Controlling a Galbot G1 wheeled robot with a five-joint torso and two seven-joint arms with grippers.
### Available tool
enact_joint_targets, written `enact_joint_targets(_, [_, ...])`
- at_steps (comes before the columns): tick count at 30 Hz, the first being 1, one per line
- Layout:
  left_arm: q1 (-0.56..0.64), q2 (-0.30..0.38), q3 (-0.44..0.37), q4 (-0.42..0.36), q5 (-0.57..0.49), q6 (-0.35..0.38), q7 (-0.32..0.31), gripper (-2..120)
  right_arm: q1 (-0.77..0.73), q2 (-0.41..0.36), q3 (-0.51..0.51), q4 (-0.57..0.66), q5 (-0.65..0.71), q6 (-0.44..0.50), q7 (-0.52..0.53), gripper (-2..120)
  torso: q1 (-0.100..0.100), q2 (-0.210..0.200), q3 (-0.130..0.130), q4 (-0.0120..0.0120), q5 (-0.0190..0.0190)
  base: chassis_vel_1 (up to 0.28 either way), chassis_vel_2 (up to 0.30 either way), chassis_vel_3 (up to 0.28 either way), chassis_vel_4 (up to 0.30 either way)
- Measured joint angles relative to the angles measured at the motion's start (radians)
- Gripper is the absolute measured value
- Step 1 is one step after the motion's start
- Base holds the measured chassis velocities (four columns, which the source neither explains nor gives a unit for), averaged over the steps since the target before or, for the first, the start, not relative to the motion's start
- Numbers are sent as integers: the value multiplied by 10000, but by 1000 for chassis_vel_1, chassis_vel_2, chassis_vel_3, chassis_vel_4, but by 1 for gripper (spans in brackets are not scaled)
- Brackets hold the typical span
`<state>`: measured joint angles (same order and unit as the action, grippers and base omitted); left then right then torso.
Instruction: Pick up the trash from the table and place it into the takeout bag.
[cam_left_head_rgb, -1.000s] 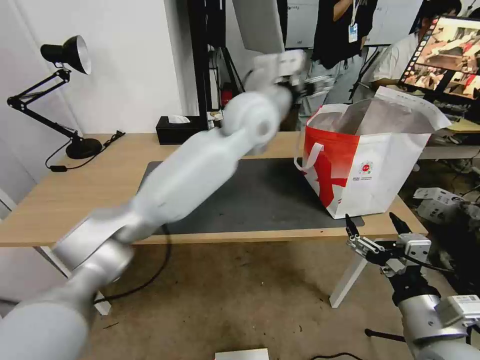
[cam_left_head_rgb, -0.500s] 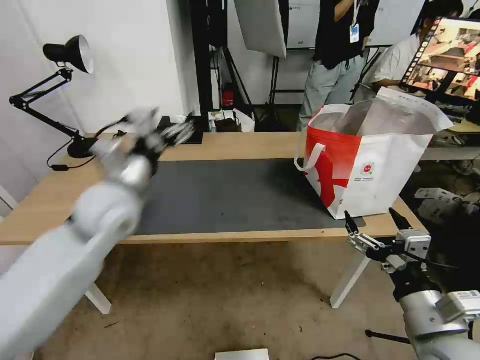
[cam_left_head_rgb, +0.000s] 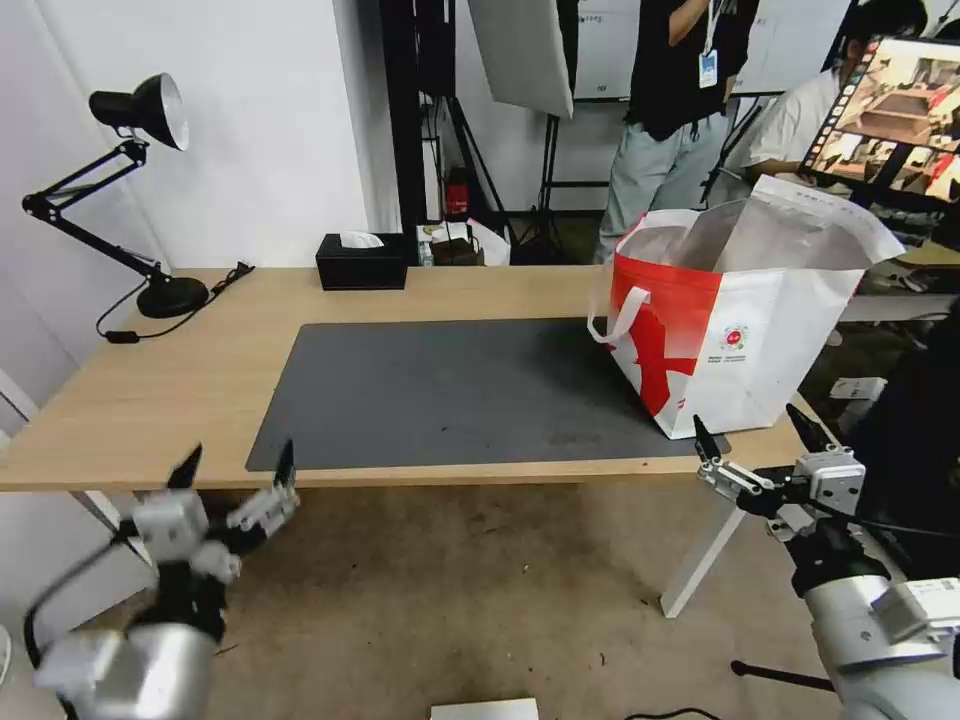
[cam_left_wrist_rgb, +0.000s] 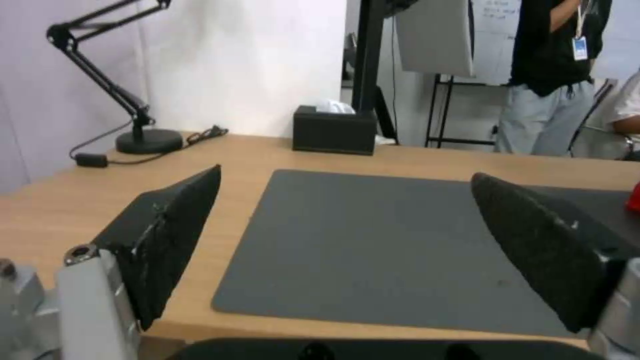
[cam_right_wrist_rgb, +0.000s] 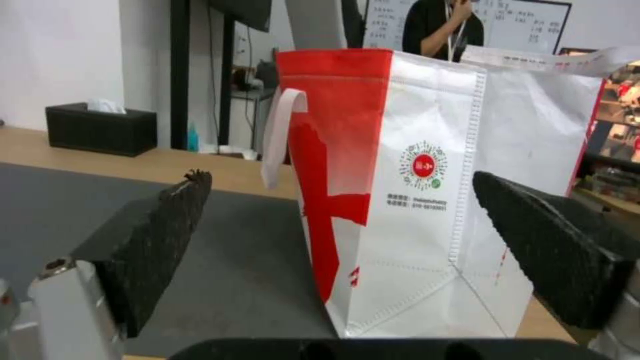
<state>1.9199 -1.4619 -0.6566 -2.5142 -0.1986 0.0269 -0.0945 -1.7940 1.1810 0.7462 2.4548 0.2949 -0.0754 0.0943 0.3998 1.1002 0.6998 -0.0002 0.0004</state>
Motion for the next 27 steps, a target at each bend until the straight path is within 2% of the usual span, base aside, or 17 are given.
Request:
enact_joint_targets(8, [-281,62,-64,70,138,182,-220,100,-176,370,-161,-78,-403,398,-157,100,1,-2,1,-1,-4,0,0,0,0])
enact_joint_targets(27, [-411,86,-25,129,57,233,-272,100,-184,375,-171,-93,-405,412,-155,100,2,-2,2,1,-4,0,0,0,0])
